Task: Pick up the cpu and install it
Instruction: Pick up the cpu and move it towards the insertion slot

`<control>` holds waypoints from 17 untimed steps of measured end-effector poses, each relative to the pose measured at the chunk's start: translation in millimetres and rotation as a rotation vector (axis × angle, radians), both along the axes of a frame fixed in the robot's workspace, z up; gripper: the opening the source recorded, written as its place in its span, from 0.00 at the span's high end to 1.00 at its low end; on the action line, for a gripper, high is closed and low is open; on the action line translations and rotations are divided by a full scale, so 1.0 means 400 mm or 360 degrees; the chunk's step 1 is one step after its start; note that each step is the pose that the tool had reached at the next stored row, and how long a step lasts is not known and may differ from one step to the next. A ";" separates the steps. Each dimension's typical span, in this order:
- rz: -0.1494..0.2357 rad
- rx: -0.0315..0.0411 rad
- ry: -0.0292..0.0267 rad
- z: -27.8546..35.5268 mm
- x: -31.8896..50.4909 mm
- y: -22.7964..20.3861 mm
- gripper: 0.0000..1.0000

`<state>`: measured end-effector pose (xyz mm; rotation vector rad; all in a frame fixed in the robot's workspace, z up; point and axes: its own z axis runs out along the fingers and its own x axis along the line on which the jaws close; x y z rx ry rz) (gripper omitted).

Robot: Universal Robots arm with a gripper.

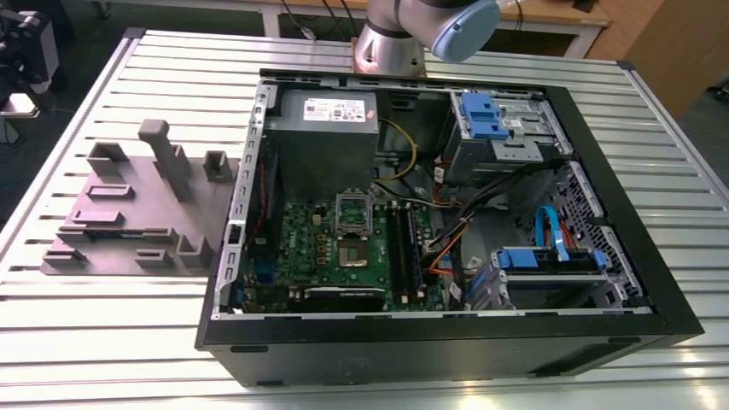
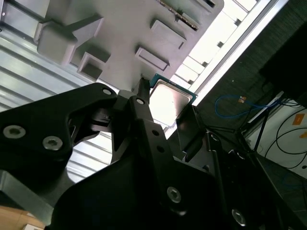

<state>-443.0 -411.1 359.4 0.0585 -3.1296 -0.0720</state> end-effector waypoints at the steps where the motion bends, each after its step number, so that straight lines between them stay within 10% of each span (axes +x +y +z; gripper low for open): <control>1: 0.0000 0.0000 0.00001 0.002 0.000 0.000 0.53; 17: -0.0003 0.0000 0.00000 0.022 0.000 0.000 0.53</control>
